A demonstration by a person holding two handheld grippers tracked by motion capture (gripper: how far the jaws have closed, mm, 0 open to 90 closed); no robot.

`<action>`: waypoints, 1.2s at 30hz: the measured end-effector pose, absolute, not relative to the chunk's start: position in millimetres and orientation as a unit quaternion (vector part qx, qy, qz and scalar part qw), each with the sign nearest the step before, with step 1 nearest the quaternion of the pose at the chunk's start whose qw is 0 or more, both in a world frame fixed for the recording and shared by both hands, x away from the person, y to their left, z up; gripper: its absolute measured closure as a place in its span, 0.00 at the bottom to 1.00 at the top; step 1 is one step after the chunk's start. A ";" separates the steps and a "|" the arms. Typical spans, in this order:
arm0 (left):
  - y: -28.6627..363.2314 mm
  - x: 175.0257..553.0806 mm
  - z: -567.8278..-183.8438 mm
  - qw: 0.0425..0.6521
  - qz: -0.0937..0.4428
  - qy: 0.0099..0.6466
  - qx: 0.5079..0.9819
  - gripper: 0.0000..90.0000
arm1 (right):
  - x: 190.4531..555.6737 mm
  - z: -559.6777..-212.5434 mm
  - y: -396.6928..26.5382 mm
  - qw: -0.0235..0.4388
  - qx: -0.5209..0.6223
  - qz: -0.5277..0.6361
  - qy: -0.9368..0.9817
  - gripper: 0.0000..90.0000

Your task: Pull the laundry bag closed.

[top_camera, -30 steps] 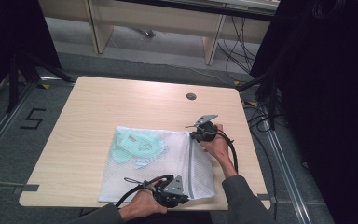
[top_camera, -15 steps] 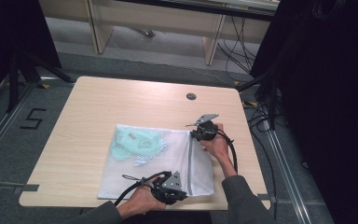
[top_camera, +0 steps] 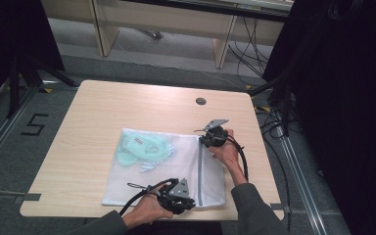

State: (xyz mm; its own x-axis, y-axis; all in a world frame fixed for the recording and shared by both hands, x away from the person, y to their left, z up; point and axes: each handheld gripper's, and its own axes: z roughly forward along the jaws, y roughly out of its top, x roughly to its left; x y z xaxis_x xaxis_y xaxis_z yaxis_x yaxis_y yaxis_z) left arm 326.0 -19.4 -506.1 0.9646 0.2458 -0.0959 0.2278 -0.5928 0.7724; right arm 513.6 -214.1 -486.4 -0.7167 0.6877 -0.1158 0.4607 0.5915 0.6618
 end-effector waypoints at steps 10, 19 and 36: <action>-13.5 327.5 -493.1 0.448 0.023 0.156 0.880 0.53 | 510.5 -481.8 -211.9 0.174 0.360 0.312 0.862 0.61; 12.1 335.3 -482.1 0.453 0.056 0.196 0.868 0.41 | 499.0 -469.5 -215.7 0.175 0.365 0.324 0.855 0.53; 53.5 338.9 -472.7 0.460 0.093 0.233 0.852 0.35 | 476.5 -460.3 -210.8 0.169 0.356 0.325 0.860 0.45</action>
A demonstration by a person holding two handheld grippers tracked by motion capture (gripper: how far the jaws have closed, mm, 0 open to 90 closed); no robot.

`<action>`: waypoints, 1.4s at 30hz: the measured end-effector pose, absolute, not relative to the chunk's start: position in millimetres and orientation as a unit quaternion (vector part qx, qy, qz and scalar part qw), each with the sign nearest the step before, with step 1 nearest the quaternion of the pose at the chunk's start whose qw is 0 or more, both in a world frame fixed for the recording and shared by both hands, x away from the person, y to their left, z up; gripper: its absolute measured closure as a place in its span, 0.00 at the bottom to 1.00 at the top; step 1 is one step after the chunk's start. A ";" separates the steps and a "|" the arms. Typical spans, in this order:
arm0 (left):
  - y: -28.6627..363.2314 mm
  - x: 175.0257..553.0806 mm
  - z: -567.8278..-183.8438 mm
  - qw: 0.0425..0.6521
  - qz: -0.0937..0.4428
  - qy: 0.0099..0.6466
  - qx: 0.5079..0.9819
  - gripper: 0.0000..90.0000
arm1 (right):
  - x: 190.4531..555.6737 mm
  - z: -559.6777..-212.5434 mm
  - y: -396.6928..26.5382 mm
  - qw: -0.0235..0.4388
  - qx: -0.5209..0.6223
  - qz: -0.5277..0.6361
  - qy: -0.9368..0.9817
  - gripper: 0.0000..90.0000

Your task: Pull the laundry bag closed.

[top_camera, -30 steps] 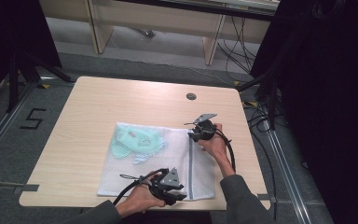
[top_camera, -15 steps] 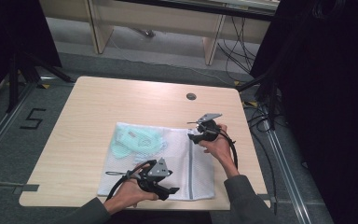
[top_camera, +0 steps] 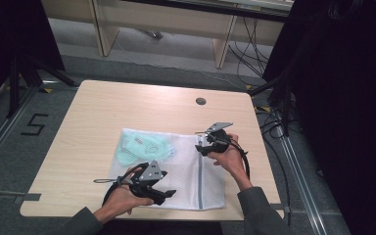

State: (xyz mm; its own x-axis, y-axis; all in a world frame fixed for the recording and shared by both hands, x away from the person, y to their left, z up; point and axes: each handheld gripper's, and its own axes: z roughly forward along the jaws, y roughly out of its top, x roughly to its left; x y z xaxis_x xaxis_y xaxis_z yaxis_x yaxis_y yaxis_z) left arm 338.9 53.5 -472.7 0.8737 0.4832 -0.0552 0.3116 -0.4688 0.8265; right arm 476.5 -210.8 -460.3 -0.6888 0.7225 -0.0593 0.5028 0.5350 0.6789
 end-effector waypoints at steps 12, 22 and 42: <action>83.3 336.1 -467.2 0.460 0.116 0.258 0.842 0.34 | 451.9 -456.7 -213.8 0.161 0.345 0.338 0.860 0.43; 100.8 336.4 -465.9 0.456 0.131 0.272 0.837 0.33 | 432.4 -456.7 -216.0 0.153 0.321 0.346 0.868 0.42; 123.6 330.4 -463.6 0.446 0.145 0.302 0.830 0.31 | 411.5 -461.0 -234.0 0.138 0.314 0.340 0.876 0.40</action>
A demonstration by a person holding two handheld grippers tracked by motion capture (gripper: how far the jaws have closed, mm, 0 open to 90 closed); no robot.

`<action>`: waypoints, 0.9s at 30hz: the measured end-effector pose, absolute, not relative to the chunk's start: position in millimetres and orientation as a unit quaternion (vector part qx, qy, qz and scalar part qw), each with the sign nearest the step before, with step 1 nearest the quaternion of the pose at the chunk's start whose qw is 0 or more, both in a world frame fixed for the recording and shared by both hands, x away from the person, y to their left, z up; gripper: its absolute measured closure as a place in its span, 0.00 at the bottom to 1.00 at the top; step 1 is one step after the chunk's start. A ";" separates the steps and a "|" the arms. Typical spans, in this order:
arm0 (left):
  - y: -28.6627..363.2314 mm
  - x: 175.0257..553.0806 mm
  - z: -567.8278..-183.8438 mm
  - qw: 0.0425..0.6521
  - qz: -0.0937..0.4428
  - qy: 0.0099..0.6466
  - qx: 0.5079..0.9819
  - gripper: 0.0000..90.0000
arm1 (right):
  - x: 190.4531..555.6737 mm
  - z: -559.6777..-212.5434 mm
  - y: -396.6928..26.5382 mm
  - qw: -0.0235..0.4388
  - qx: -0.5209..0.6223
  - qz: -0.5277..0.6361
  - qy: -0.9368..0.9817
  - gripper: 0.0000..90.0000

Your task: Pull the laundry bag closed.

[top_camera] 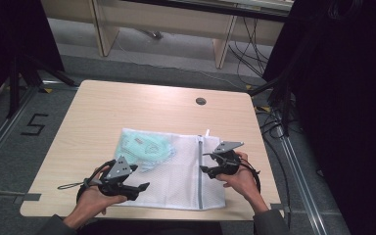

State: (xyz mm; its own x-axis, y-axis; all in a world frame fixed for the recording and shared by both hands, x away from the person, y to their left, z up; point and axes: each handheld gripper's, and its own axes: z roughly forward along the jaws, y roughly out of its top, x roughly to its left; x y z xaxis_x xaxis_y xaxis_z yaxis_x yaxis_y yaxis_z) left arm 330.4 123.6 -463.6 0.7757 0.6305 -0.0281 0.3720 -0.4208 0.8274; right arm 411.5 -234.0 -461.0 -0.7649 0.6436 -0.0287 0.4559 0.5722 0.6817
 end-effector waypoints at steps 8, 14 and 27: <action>130.3 327.2 -463.0 0.441 0.149 0.312 0.829 0.30 | 401.5 -461.1 -239.5 0.136 0.327 0.332 0.874 0.40; 131.4 324.2 -463.8 0.448 0.150 0.313 0.824 0.30 | 388.3 -462.0 -243.9 0.137 0.322 0.330 0.877 0.39; 138.3 319.2 -462.5 0.438 0.160 0.311 0.828 0.30 | 365.7 -468.8 -249.3 0.131 0.318 0.315 0.885 0.38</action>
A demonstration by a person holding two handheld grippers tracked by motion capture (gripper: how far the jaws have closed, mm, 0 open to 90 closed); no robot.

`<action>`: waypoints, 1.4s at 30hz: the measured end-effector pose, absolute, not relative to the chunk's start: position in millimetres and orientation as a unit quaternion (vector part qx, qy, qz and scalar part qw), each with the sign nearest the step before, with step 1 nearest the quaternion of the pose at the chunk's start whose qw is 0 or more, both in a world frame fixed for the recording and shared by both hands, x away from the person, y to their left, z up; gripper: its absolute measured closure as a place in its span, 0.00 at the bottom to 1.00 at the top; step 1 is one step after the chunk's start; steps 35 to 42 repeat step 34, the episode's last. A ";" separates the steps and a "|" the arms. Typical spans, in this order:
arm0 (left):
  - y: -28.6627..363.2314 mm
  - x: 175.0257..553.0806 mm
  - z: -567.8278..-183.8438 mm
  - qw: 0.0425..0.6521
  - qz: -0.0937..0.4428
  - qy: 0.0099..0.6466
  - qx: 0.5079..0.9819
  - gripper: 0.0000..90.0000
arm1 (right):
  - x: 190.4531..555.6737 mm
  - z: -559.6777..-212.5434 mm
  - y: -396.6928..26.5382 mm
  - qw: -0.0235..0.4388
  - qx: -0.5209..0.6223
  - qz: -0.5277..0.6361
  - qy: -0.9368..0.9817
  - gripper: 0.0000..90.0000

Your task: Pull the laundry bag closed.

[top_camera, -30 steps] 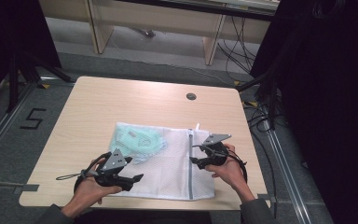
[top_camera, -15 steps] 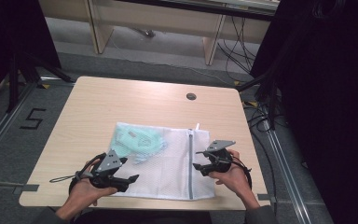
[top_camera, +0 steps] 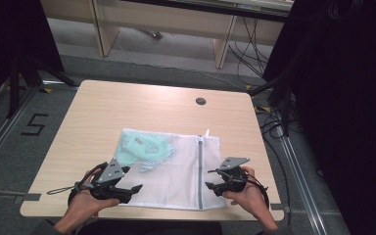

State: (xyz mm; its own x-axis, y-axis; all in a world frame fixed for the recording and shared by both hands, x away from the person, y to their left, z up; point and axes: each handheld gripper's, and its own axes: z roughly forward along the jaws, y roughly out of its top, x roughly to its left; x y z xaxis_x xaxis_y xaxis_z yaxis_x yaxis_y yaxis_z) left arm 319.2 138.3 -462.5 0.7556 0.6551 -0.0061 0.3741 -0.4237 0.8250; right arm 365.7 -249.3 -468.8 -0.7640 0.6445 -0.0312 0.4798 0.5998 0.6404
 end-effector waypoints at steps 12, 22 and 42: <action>145.9 311.9 -462.3 0.437 0.166 0.318 0.825 0.30 | 351.7 -470.2 -252.1 0.120 0.314 0.298 0.894 0.37; 150.3 307.3 -462.9 0.433 0.163 0.318 0.828 0.29 | 339.0 -470.0 -264.7 0.126 0.325 0.305 0.886 0.35; 150.2 309.3 -462.4 0.435 0.165 0.319 0.826 0.29 | 334.6 -469.8 -275.0 0.132 0.339 0.306 0.880 0.35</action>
